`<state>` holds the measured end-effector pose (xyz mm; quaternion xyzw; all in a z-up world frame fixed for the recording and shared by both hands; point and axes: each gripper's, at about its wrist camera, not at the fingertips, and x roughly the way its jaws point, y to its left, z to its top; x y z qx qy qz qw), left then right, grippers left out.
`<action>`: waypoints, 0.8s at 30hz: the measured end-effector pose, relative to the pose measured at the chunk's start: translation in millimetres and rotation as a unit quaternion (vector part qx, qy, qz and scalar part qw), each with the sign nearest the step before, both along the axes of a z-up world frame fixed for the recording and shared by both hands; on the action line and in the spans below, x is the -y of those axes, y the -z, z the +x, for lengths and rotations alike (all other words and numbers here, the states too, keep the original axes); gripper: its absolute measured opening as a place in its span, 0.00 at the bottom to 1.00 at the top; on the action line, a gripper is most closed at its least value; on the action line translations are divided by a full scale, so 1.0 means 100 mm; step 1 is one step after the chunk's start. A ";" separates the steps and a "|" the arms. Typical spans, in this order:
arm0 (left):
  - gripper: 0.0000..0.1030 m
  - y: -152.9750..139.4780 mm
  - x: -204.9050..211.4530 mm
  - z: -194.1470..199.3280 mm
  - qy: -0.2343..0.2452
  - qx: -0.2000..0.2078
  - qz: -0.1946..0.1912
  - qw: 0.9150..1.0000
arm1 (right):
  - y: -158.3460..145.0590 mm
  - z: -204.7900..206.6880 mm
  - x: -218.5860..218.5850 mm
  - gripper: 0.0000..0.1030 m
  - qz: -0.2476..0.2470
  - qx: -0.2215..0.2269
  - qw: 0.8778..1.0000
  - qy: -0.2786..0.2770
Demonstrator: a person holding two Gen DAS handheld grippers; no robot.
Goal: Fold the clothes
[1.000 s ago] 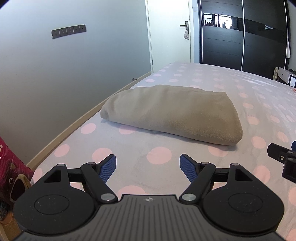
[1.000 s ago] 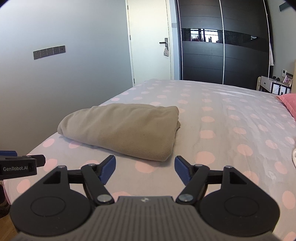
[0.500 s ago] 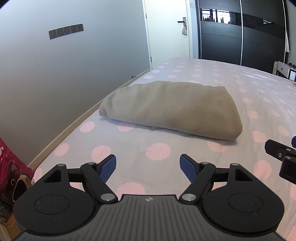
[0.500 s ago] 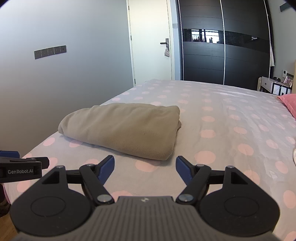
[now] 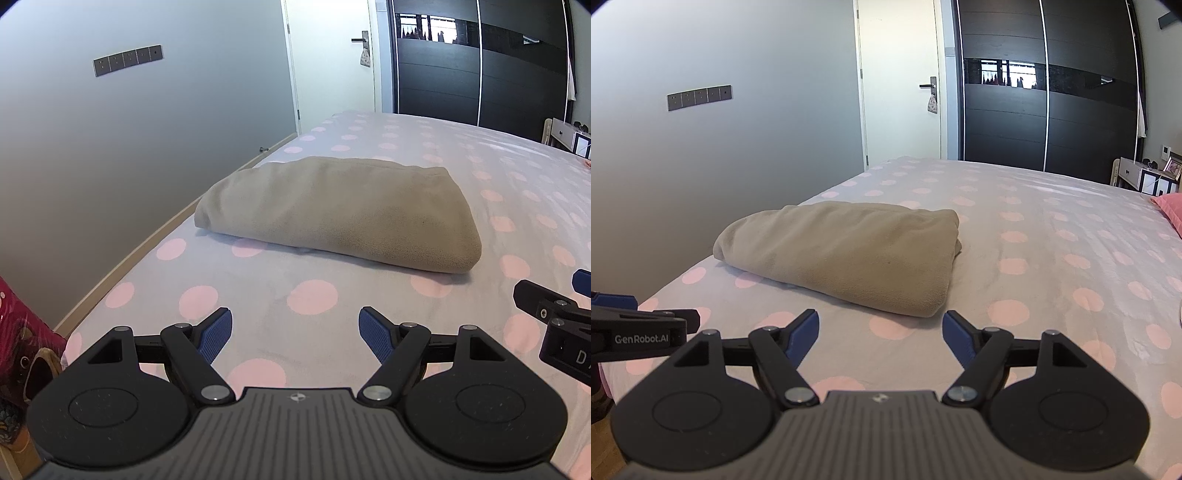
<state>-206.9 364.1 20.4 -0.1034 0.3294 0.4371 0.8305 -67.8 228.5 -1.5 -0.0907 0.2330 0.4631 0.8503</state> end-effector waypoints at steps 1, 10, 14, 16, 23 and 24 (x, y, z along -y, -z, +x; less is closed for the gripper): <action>0.73 0.00 0.00 0.00 -0.001 0.001 -0.001 1.000 | 0.00 0.00 0.00 0.74 0.000 0.000 1.000 0.000; 0.73 0.00 0.01 0.00 0.001 -0.003 -0.001 1.000 | 0.01 -0.03 0.00 0.75 0.002 0.000 1.000 -0.001; 0.73 0.00 0.01 0.00 0.004 -0.005 -0.002 1.000 | 0.02 -0.04 0.00 0.75 0.000 0.001 1.000 -0.003; 0.73 0.01 0.01 0.01 0.006 -0.007 -0.001 1.000 | 0.02 -0.04 0.00 0.75 -0.001 0.001 1.000 -0.002; 0.73 0.02 0.01 0.01 0.008 -0.007 0.000 1.000 | 0.02 -0.04 -0.01 0.76 -0.002 0.000 1.000 -0.002; 0.73 0.02 0.02 0.01 0.008 -0.007 0.000 1.000 | 0.03 -0.04 -0.01 0.76 -0.002 -0.001 1.000 -0.002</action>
